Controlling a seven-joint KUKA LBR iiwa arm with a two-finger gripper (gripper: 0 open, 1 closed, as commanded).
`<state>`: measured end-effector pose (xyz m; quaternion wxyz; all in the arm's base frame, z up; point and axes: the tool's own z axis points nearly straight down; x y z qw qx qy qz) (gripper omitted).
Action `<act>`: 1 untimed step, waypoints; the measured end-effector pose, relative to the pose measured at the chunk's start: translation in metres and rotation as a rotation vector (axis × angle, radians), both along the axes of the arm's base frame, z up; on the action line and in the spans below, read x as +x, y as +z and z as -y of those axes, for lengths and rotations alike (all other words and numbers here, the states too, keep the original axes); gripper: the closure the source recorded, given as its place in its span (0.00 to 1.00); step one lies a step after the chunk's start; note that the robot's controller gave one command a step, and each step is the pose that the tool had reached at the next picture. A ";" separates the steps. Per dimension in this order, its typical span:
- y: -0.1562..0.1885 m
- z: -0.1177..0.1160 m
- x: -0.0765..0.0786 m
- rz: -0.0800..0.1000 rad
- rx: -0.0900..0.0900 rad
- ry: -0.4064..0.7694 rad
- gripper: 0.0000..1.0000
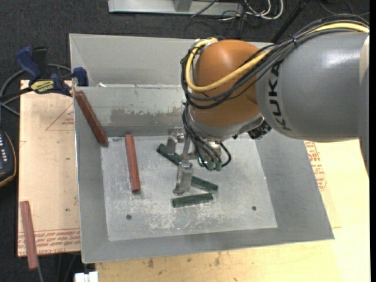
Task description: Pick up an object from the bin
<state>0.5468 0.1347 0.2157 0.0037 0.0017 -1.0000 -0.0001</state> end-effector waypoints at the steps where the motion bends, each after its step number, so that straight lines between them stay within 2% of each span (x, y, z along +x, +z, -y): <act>1: -0.148 0.080 0.046 0.007 0.001 -0.117 0.00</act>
Offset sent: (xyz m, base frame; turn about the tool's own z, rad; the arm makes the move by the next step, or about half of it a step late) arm 0.0453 -0.0790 -0.1457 0.1107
